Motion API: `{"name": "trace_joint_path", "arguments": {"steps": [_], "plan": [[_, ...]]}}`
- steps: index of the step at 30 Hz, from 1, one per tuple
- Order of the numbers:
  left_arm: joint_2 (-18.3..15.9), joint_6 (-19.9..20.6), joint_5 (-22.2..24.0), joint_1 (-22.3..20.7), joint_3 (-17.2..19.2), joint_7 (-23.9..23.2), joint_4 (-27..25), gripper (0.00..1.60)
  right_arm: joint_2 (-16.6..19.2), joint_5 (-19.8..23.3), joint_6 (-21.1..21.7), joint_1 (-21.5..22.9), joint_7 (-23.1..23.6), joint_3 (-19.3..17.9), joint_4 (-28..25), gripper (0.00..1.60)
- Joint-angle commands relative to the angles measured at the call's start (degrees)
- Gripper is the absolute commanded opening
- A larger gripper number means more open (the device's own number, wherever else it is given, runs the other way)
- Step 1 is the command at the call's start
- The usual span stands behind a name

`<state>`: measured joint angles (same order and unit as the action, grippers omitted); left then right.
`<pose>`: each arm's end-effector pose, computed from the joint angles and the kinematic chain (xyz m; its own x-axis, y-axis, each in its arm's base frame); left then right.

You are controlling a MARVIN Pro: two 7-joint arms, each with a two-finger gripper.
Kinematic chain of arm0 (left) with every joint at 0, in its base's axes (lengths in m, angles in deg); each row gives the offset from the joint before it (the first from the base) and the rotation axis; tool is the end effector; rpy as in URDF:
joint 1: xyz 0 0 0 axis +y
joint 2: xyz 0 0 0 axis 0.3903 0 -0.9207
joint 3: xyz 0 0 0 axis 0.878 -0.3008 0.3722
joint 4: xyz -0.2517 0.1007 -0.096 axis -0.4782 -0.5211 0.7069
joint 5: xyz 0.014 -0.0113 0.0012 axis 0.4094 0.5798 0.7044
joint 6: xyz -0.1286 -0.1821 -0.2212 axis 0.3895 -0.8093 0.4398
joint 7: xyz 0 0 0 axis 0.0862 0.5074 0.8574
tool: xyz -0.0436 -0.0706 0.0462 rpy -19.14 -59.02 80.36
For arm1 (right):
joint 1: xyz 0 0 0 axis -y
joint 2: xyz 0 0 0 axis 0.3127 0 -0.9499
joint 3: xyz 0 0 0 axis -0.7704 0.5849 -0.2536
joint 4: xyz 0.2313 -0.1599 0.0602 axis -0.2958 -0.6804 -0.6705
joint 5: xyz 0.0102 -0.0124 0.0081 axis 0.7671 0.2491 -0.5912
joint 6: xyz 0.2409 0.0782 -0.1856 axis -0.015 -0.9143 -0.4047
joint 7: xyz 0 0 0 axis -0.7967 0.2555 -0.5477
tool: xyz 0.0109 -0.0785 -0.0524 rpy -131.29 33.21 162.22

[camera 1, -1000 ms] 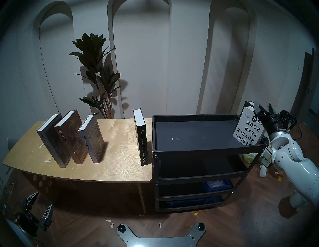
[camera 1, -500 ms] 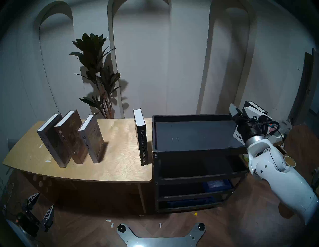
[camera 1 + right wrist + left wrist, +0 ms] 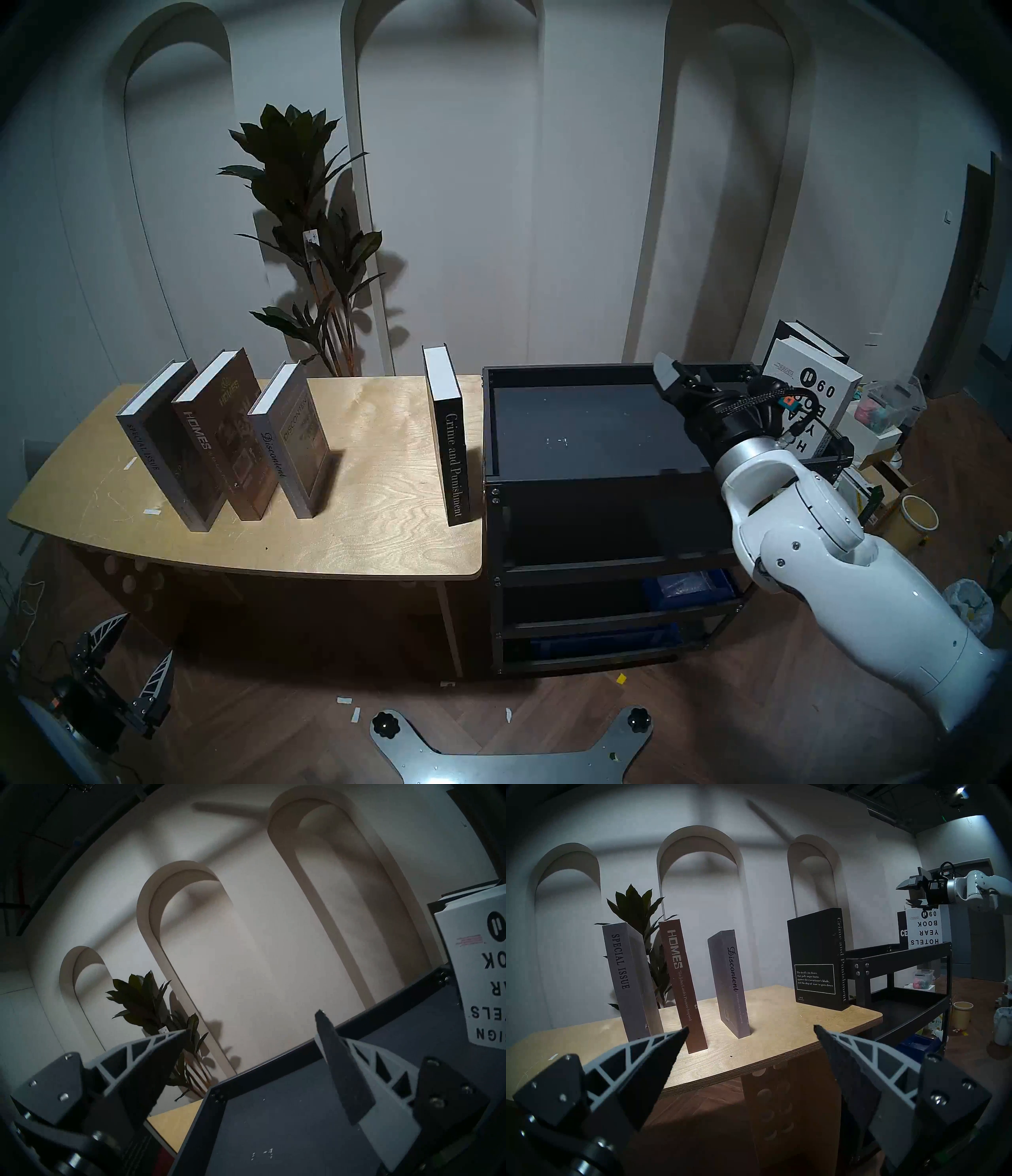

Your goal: Move the books from the display table onto the shelf, standing them upright with spines facing out and tallest at one end

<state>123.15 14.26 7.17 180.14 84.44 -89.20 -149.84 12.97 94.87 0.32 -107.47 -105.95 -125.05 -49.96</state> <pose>0.0615 0.2943 -0.3243 -0.0989 -0.1221 0.9876 -0.3028 -0.9417 -0.1468 0.3665 -0.0152 -0.1563 -0.0187 -0.5137 0.8578 0.1599 -0.8484 -0.5046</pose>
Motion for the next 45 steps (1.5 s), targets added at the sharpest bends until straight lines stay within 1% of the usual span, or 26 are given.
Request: {"name": "trace_joint_path", "arguments": {"steps": [1, 4, 9, 10, 14, 16, 17, 18, 24, 27, 31, 35, 37, 40, 43, 44, 45], "plan": [[-0.1, -0.3, 0.1, 0.4, 1.0, -0.6, 0.3, 1.6, -6.5, -4.2, 1.4, 6.4, -2.2, 5.8, -2.3, 1.6], [-0.2, -0.3, 0.0, 0.7, 1.8, -1.0, 0.9, 1.6, -8.3, -6.3, 1.7, 8.0, -3.8, 9.1, -2.7, 1.6], [-0.1, -0.3, 0.9, 1.9, 3.5, -1.7, 1.7, 1.6, -11.9, -10.0, 1.5, 8.7, -6.7, 13.7, -3.4, 1.6], [0.0, -0.3, 1.6, 2.2, 3.9, -1.9, 1.7, 1.6, -12.9, -11.6, 1.4, 8.8, -7.5, 15.2, -3.9, 1.6], [0.2, -0.3, 2.2, 3.2, 4.9, -2.5, 1.1, 1.6, -15.2, -15.1, 1.2, 9.3, -9.7, 18.9, -4.7, 1.6], [0.4, -0.3, 3.3, 3.5, 5.4, -2.6, 0.3, 1.6, -17.1, -17.4, 1.2, 9.7, -10.9, 20.8, -4.7, 1.6], [0.4, -0.3, 3.7, 3.6, 5.8, -2.7, 0.0, 1.6, -16.5, -18.0, 1.0, 10.0, -11.3, 21.7, -5.0, 1.6], [0.5, -0.3, 4.0, 3.9, 6.2, -2.8, -0.6, 1.6, -17.8, -19.3, 1.2, 10.1, -11.7, 22.5, -4.7, 1.6], [1.2, -0.3, 6.3, 5.1, 8.0, -2.5, -3.4, 1.6, -21.4, -25.1, 1.4, 11.5, -14.3, 28.0, -3.8, 1.6], [1.7, 0.1, 7.8, 5.3, 8.6, -1.9, -4.8, 1.6, -23.0, -28.0, 1.4, 11.9, -15.6, 30.0, -3.0, 1.6], [2.4, 1.3, 10.5, 6.2, 9.3, -1.8, -7.9, 1.6, -25.2, -32.8, 1.3, 12.2, -18.3, 32.6, -1.7, 1.6], [3.0, 3.2, 13.6, 7.1, 10.0, -2.1, -11.7, 1.6, -25.3, -37.1, 1.4, 12.5, -20.4, 34.8, -0.1, 1.6], [3.4, 4.5, 15.4, 7.8, 10.6, -3.3, -13.9, 1.6, -25.3, -39.2, 1.3, 12.2, -21.8, 35.8, 1.1, 1.6], [4.0, 6.1, 17.5, 7.8, 11.2, -5.8, -16.5, 1.6, -24.8, -40.4, 0.9, 11.2, -23.6, 36.3, 2.4, 1.6], [6.0, 9.1, 19.7, 7.8, 11.2, -8.5, -19.9, 1.6, -24.2, -41.8, 0.7, 10.6, -25.2, 36.8, 3.5, 1.6], [8.4, 12.3, 21.8, 7.8, 11.5, -10.2, -23.6, 1.6, -23.9, -43.0, 0.6, 10.1, -26.8, 37.5, 4.3, 1.6], [8.4, 12.3, 21.8, 7.8, 11.5, -10.2, -23.6, 1.6, -23.9, -43.0, 0.6, 10.1, -26.8, 37.5, 4.3, 1.6]]}}
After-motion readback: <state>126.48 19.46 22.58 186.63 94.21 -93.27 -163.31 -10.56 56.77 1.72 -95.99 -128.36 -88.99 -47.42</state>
